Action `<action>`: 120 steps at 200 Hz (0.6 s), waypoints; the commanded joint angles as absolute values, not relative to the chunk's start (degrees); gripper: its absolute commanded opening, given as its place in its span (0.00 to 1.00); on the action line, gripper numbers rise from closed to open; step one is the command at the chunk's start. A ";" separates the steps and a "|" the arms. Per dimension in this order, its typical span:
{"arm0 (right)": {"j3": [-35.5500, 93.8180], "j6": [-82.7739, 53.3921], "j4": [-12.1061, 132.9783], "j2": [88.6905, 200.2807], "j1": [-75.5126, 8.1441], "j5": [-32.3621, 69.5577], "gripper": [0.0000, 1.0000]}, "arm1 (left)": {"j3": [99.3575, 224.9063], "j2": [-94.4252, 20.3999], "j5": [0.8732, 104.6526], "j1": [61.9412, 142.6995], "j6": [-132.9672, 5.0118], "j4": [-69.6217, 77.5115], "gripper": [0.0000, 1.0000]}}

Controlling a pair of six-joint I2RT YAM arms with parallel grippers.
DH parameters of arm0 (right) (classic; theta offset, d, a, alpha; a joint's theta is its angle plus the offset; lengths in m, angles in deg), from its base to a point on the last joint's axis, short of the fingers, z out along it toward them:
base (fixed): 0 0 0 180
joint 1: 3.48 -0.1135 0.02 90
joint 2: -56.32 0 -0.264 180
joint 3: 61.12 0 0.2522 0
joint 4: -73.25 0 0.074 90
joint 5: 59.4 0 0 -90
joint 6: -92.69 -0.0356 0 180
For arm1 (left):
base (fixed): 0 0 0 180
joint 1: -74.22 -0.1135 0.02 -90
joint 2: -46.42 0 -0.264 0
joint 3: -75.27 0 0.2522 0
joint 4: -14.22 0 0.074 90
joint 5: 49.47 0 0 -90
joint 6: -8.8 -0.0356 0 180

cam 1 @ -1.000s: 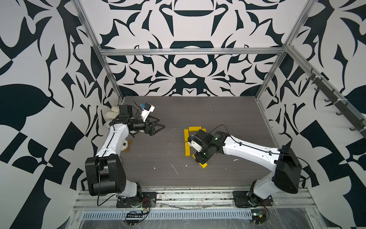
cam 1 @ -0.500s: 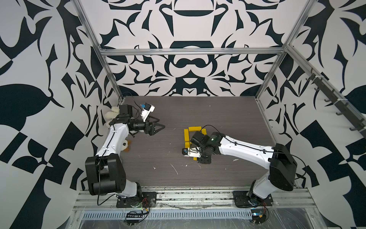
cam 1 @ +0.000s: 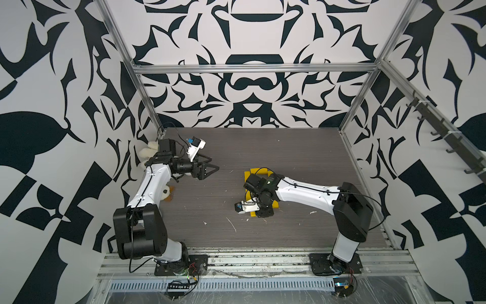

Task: Assemble the number 8 with building blocks
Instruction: Assemble the building block at the center of the board.

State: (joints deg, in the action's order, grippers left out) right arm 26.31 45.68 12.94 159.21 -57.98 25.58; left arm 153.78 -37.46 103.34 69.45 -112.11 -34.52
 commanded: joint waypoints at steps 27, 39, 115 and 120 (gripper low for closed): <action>28.82 42.56 11.38 158.38 -56.49 25.99 0.18 | 155.30 -38.18 103.66 69.56 -112.26 -35.48 0.99; 29.02 42.02 11.72 158.86 -55.86 26.38 0.18 | 155.30 -38.14 103.64 69.56 -112.22 -35.43 1.00; 27.53 41.97 14.34 160.47 -54.48 26.65 0.21 | 155.35 -38.26 103.55 69.58 -112.28 -35.50 0.99; 27.40 42.20 14.40 160.54 -54.46 26.81 0.21 | 155.37 -38.22 103.55 69.56 -112.21 -35.55 0.99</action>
